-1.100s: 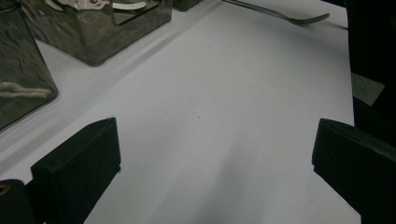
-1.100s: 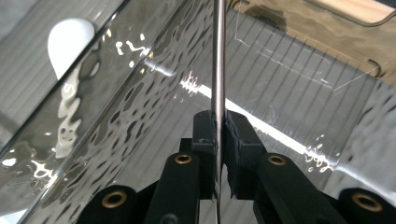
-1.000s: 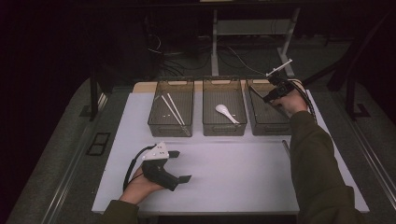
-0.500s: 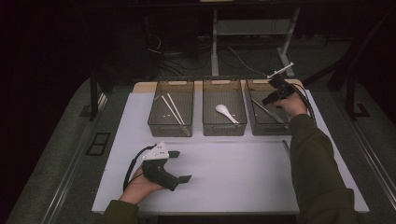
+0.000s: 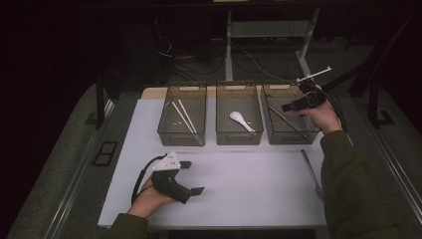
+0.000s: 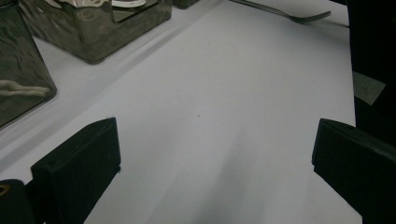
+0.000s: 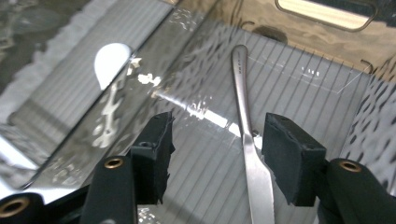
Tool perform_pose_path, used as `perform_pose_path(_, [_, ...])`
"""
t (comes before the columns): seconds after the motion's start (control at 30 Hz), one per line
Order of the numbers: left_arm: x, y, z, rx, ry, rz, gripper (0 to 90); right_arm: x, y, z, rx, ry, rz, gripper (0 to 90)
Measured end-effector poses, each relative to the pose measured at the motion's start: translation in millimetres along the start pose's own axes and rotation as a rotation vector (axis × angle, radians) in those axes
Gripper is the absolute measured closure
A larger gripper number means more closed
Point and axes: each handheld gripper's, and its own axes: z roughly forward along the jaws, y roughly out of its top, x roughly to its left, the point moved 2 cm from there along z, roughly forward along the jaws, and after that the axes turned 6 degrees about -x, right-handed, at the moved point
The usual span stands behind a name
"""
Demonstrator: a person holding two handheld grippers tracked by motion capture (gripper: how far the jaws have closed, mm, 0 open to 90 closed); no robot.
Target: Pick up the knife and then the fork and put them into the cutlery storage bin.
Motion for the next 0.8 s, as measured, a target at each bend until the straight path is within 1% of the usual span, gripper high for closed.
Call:
perform_pose_path(0.17, [-0.1, -0.1, 0.1, 0.000, 0.001, 0.000, 0.4, 11.5, -10.9, -20.3, -0.023, 0.021, -0.017, 42.4])
perform_pose_path(0.23, [0.1, -0.1, -0.1, 0.000, 0.002, 0.000, 0.4, 14.5, -16.7, -27.9, -0.028, 0.006, -0.027, 42.4])
perform_pose_path(0.3, [0.1, -0.1, -0.3, 0.001, 0.003, 0.000, 0.4, 17.1, -22.9, -36.2, -0.043, 0.010, -0.032, 42.5])
perform_pose_path(0.4, [0.0, -0.1, -0.2, 0.002, 0.003, 0.001, 0.4, 21.9, -33.3, -47.7, -0.045, 0.030, -0.035, 42.7])
perform_pose_path(0.5, [-0.2, -0.2, -0.1, 0.003, 0.004, 0.001, 0.4, 25.4, -44.2, -57.7, -0.057, 0.032, -0.048, 43.5])
perform_pose_path(0.57, [-0.5, -0.1, -0.2, 0.002, 0.004, 0.001, 0.4, 27.4, -51.6, -63.5, -0.055, 0.032, -0.056, 45.0])
perform_pose_path(0.73, [-0.8, 0.0, -0.2, 0.000, 0.006, 0.000, 0.4, 32.1, -70.6, -75.4, -0.067, 0.040, -0.053, 48.9])
perform_pose_path(0.77, [-0.8, 0.1, -0.4, 0.003, 0.005, 0.001, 0.4, 33.3, -74.6, -77.2, -0.073, 0.039, -0.053, 50.0])
perform_pose_path(0.8, [-0.9, -0.1, -0.2, 0.001, 0.005, 0.000, 0.4, 34.4, -78.7, -79.3, -0.073, 0.043, -0.059, 53.3])
